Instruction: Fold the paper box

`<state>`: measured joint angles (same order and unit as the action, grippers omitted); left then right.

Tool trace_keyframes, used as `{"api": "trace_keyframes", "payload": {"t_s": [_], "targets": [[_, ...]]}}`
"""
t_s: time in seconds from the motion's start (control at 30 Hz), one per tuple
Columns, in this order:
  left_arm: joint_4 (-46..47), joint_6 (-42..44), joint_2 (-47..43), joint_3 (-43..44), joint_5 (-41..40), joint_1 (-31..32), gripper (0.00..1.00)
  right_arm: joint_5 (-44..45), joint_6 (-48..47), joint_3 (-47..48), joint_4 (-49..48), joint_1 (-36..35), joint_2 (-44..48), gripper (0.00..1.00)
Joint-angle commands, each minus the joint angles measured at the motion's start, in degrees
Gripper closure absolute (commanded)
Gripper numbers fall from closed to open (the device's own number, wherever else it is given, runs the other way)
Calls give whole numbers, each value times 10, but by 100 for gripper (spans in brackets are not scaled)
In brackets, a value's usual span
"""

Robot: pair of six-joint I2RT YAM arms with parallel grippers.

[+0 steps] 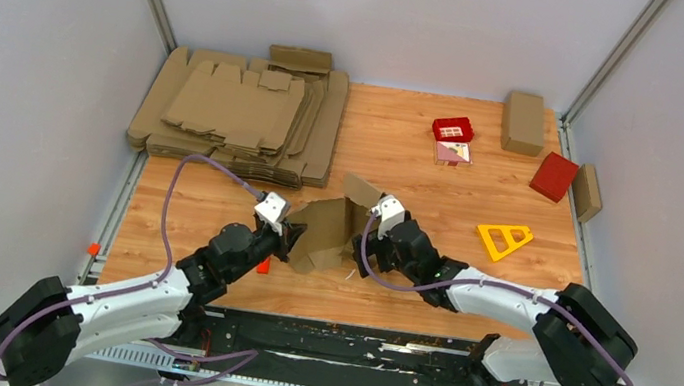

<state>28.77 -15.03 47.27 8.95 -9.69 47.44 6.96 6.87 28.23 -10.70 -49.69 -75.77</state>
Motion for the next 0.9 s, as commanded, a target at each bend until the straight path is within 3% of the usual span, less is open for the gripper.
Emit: {"api": "trace_keyframes", "payload": {"t_s": [0.0,0.47,0.87], "targets": [[-33,11,-4,8,5,0,96,7,20,-14,12,-43,-16,0],[-29,23,-3,5,18,0,97,34,28,30,67,-41,-70,0],[-5,22,14,2,39,0,96,-84,99,-11,31,21,-35,0]]}}
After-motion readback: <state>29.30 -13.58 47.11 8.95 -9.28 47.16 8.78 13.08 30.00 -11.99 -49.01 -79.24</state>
